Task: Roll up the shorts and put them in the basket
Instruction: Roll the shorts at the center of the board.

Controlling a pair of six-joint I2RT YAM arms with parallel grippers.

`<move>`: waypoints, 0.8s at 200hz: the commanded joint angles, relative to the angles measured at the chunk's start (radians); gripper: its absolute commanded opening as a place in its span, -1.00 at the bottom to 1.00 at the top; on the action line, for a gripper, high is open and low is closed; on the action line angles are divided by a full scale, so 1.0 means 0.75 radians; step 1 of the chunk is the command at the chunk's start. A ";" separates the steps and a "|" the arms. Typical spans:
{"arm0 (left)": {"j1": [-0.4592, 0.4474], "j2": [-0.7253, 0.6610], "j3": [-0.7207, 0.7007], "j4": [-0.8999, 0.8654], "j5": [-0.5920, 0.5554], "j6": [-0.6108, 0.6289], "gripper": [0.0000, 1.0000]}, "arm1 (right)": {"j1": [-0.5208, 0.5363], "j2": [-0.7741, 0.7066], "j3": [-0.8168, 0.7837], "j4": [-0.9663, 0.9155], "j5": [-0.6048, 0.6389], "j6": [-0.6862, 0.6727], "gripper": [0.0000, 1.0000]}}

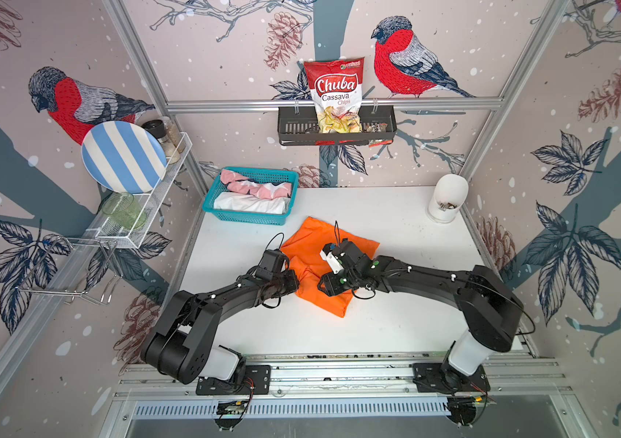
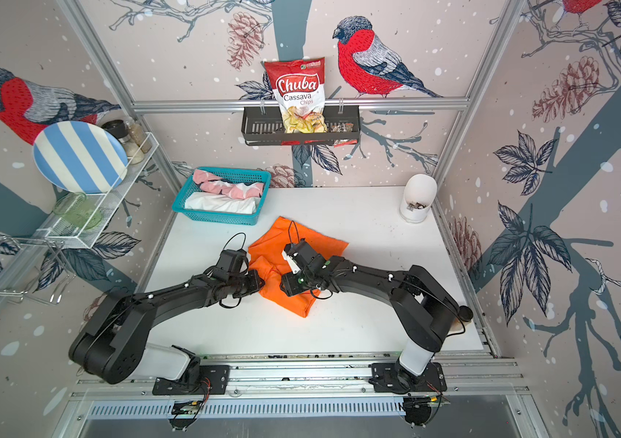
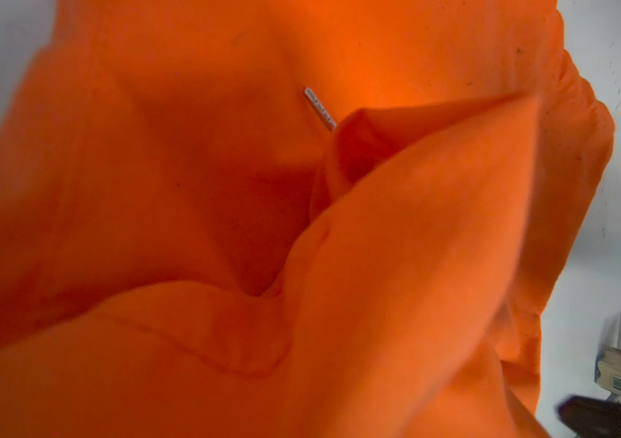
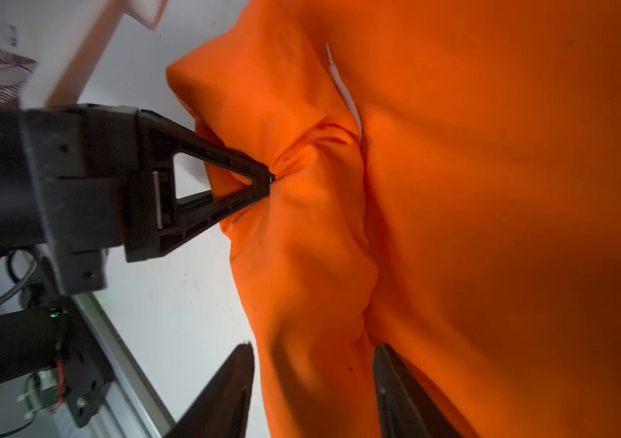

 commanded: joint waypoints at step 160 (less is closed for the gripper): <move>0.011 -0.046 0.121 -0.279 0.077 0.105 -0.66 | 0.532 0.507 0.023 -0.150 1.550 -0.354 0.94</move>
